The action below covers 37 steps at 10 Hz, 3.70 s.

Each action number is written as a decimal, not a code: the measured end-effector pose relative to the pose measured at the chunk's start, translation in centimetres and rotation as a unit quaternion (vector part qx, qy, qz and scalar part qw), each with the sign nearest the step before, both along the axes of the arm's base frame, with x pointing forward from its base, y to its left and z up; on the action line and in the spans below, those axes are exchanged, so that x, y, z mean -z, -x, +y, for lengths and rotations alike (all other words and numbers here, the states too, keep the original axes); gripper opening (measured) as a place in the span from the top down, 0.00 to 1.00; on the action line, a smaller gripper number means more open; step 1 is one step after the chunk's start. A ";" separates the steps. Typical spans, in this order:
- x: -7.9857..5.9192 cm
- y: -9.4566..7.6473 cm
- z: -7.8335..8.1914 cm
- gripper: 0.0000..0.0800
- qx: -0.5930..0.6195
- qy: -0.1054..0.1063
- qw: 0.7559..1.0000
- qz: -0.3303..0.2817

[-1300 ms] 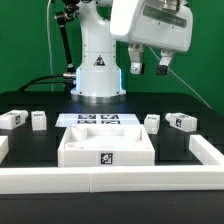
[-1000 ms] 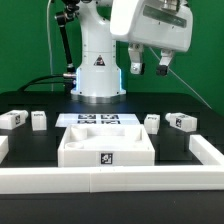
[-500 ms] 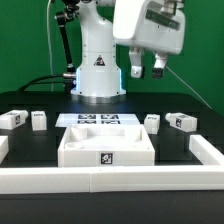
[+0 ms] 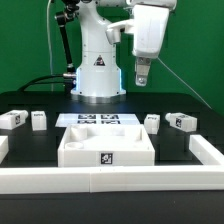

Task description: Assemble square table

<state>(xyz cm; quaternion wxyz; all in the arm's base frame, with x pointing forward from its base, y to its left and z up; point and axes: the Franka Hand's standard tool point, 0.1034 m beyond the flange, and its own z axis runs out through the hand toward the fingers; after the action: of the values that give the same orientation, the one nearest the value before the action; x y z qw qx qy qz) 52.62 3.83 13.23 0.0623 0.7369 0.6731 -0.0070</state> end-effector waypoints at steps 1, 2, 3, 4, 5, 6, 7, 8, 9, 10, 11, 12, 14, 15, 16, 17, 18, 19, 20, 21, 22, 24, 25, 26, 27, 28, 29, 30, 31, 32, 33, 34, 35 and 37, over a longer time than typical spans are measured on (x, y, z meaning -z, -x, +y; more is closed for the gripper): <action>0.0 0.1 -0.1 0.19 -0.003 0.000 1.000 0.001; 0.4 0.5 -0.6 0.19 -0.016 -0.002 1.000 0.000; 1.4 1.8 -1.2 0.19 -0.016 -0.009 1.000 -0.006; 2.9 3.7 -1.9 0.19 -0.011 -0.013 1.000 0.002; 4.1 4.7 -2.4 0.19 -0.011 -0.017 1.000 0.008; 4.9 4.8 -2.7 0.19 -0.008 -0.020 1.000 0.009; 4.7 3.8 -2.8 0.19 -0.007 -0.021 1.000 0.003; 4.7 3.8 -2.8 0.19 -0.007 -0.021 1.000 0.003; 4.8 3.8 -2.8 0.19 -0.007 -0.021 1.000 0.004; 4.8 3.9 -2.8 0.19 -0.007 -0.021 1.000 0.004; 5.2 4.2 -2.7 0.19 -0.007 -0.023 1.000 0.004; 6.4 5.5 -2.6 0.19 -0.007 -0.028 1.000 0.010; 8.5 7.3 -2.1 0.19 -0.007 -0.043 0.999 0.004; 9.8 8.4 -2.1 0.19 -0.006 -0.048 0.999 0.009; 11.0 9.2 -2.5 0.19 -0.002 -0.052 0.998 0.017; 11.8 10.1 -2.8 0.19 0.002 -0.056 0.998 0.020; 12.2 10.3 -3.2 0.19 0.005 -0.056 0.998 0.023; 12.4 10.2 -3.4 0.19 0.008 -0.056 0.998 0.024; 12.6 10.1 -3.5 0.19 0.009 -0.056 0.998 0.025; 12.6 10.0 -3.5 0.19 0.011 -0.057 0.998 0.024; 12.5 9.8 -3.4 0.34 0.010 -0.056 0.998 0.023; 12.5 9.7 -3.4 0.68 0.011 -0.056 0.998 0.024; 12.5 9.7 -3.4 0.68 0.011 -0.056 0.998 0.024; 12.6 9.7 -3.4 0.90 0.010 -0.056 0.998 0.024; 12.6 9.8 -3.5 0.93 0.011 -0.056 0.998 0.024; 12.6 9.8 -3.5 0.93 0.011 -0.056 0.998 0.024; 12.6 9.8 -3.5 0.93 0.011 -0.056 0.998 0.024; 12.6 9.8 -3.5 0.93 0.011 -0.056 0.998 0.024; 12.6 9.8 -3.5 0.93 0.011 -0.056 0.998 0.024; 12.6 9.8 -3.5 0.93 0.011 -0.056 0.998 0.024; 12.6 9.7 -3.5 0.93 0.007 -0.055 0.998 0.026; 12.5 9.2 -3.4 0.93 -0.003 -0.053 0.998 0.029; 12.6 8.3 -2.8 0.93 -0.014 -0.054 0.998 0.028; 12.5 7.1 -1.4 0.93 -0.028 -0.055 0.998 0.033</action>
Offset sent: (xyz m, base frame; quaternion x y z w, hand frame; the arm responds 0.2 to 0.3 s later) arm -0.0610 -0.0184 -0.0411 0.0050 0.0486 -0.0021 0.9988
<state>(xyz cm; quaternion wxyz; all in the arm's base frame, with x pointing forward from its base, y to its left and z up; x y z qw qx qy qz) 45.47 2.46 0.70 -0.0004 0.7193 0.6947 0.0077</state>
